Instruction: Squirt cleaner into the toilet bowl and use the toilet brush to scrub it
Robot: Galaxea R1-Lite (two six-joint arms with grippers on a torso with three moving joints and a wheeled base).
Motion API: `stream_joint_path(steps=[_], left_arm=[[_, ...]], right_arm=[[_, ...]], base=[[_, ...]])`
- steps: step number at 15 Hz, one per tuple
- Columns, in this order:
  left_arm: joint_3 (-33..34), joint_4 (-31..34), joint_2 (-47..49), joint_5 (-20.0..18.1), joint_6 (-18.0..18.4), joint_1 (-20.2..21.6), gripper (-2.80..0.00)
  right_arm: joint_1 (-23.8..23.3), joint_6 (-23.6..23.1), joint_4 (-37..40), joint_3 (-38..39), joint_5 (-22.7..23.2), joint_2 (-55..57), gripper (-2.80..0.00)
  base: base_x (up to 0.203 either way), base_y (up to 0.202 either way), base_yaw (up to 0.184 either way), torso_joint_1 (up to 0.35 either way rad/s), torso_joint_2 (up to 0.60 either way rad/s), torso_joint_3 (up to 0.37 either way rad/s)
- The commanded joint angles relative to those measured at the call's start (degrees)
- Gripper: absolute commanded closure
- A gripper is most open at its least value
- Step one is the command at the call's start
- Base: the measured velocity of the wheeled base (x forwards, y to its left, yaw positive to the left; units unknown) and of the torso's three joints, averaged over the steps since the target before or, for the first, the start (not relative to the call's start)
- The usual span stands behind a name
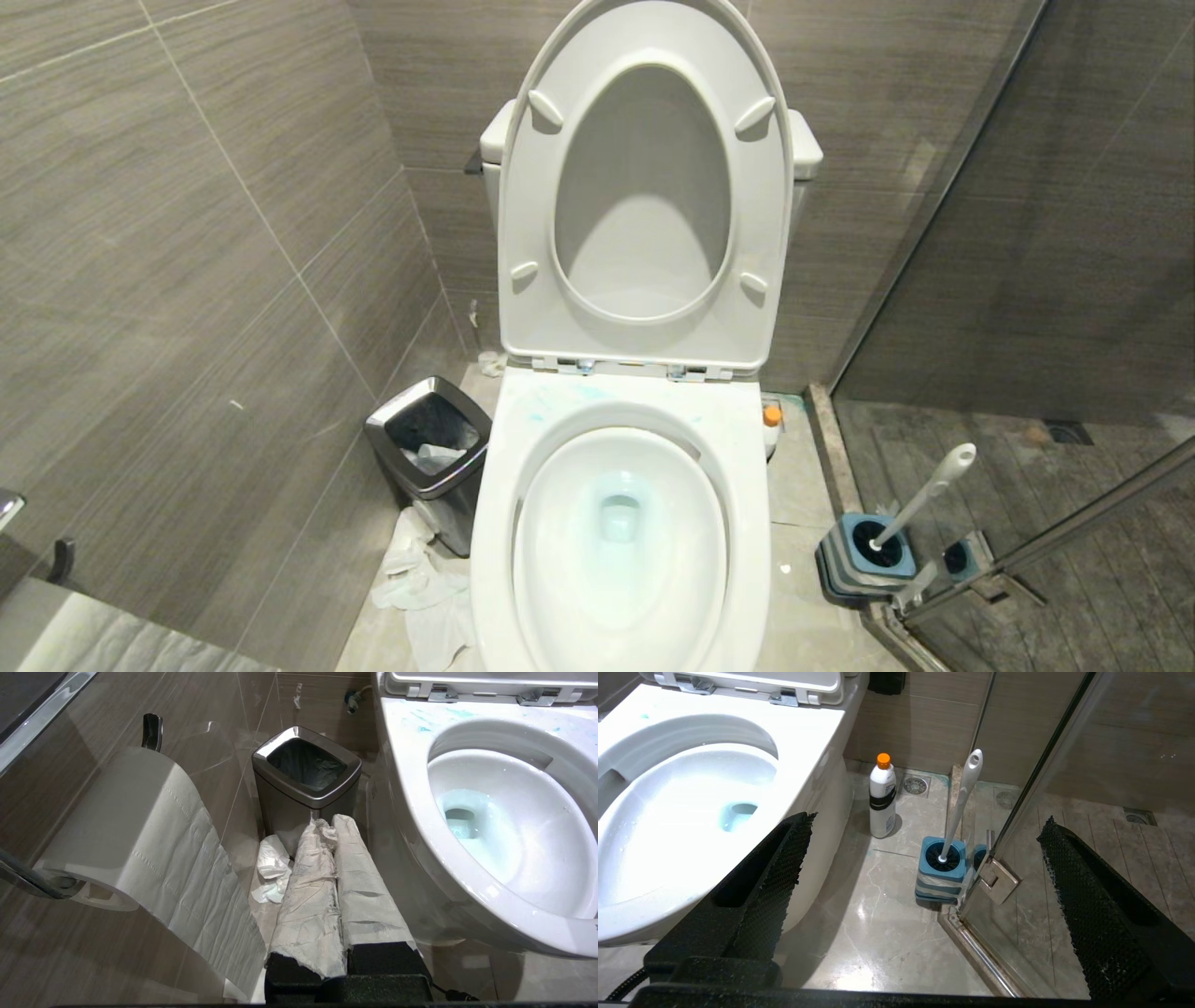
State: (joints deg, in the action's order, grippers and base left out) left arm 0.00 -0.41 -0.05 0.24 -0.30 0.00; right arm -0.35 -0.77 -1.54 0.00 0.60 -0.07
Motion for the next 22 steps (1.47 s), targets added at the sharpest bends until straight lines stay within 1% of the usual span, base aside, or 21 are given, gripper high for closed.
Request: stream_joint_path(steps=[1, 22], left_arm=[[0.4, 0.0, 0.0, 0.0, 0.0, 0.0, 0.00], [0.4, 0.0, 0.0, 0.0, -0.1, 0.0, 0.00]], right_arm=[[0.0, 0.0, 0.0, 0.6, 0.0, -0.1, -2.80], [0.0, 0.0, 0.0, 0.6, 0.0, 0.0, -2.80]], base=[[0.000, 0.000, 0.000, 0.000, 0.00, 0.000], [0.000, 0.000, 0.000, 0.000, 0.00, 0.000]])
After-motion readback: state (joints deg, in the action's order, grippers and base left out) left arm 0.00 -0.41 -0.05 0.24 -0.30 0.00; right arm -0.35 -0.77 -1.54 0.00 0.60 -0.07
